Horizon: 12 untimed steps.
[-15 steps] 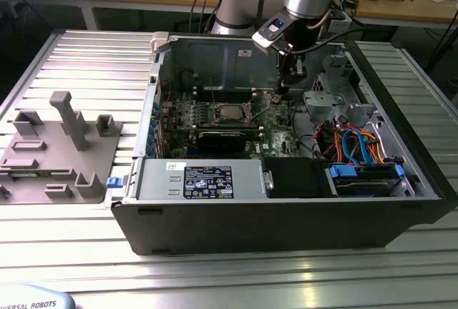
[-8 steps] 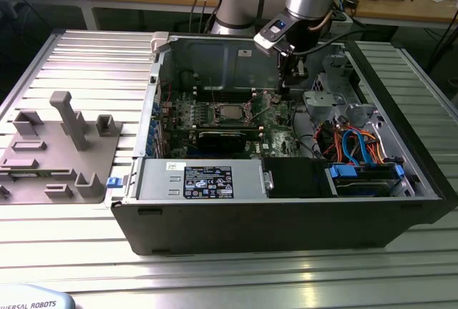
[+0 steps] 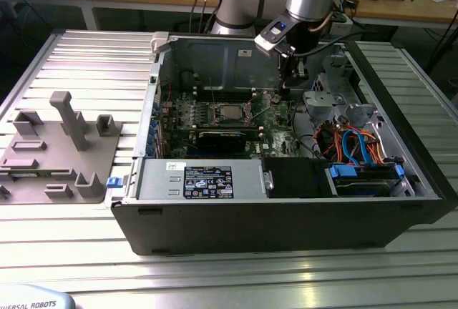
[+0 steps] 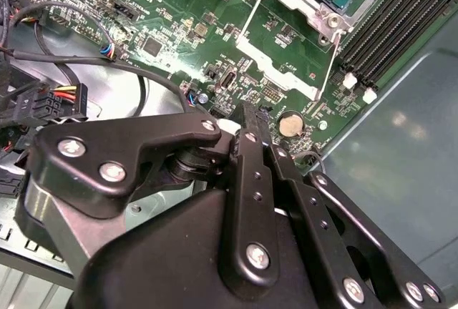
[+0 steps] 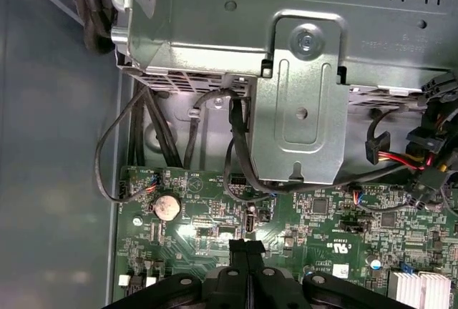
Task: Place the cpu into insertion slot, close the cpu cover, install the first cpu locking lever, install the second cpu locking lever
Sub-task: 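Close the cpu cover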
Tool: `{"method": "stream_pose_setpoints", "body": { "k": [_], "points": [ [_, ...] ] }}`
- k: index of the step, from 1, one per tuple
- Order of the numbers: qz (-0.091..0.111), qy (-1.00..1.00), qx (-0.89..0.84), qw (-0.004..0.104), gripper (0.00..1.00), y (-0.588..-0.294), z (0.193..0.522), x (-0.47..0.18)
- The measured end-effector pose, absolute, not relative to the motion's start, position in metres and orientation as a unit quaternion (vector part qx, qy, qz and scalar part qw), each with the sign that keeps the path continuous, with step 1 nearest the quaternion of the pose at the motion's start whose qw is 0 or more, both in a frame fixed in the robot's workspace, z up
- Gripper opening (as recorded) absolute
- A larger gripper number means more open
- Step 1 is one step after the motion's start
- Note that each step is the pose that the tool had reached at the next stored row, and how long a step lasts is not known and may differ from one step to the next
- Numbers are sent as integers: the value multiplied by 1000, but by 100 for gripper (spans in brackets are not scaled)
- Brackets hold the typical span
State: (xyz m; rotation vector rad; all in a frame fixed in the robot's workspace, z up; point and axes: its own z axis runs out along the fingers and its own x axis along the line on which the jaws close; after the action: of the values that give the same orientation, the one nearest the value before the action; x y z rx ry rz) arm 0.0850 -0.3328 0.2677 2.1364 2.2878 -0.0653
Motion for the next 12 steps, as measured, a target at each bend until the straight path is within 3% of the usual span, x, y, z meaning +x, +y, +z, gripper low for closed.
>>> {"method": "stream_pose_setpoints", "body": {
  "k": [12],
  "points": [
    [-19, 731, 682, 3, 11, -333, 256, 85]
  ]
}}
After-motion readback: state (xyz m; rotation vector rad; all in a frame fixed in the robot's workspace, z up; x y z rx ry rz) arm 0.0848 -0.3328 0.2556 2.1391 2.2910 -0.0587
